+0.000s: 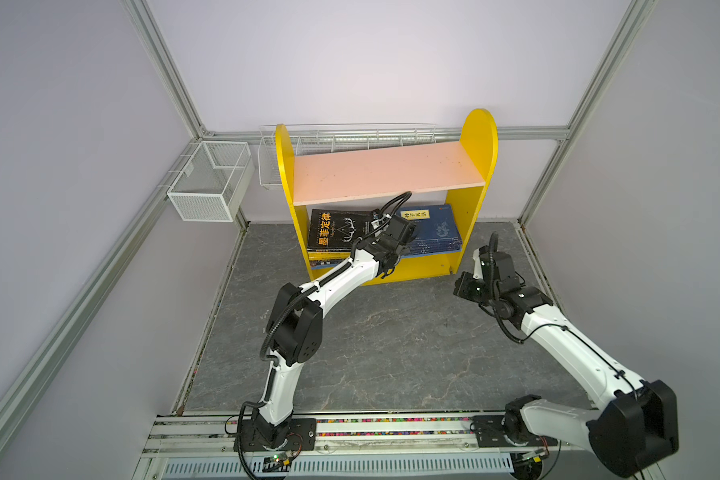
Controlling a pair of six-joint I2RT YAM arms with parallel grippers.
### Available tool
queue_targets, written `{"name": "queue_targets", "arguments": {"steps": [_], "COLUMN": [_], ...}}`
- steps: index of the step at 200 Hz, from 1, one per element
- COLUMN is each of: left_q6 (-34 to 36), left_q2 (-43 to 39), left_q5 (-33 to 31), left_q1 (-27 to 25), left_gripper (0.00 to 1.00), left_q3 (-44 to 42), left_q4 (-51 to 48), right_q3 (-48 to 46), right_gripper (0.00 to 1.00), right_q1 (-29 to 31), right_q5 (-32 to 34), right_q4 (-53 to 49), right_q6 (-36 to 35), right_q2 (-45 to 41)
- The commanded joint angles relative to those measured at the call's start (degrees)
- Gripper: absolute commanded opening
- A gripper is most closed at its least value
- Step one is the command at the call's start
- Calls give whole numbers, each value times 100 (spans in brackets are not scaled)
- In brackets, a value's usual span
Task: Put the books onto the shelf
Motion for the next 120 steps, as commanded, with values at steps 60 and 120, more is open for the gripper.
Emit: {"name": "queue_targets", "arguments": {"steps": [60,120], "left_q6": [-3,156], "left_q2": [336,852], "left_q5": [197,174], "left_q1": [129,130], "left_gripper": [0,0], "left_q3": [381,1118], "left_q4": [-197,-547], "right_q3": [-85,-107], "right_gripper": [6,6], "right_q1": [-84,-149], "right_q5": [-91,-78], "right_q4": [35,-26], "right_q6": [50,19], "right_q2": [-122,-193]}}
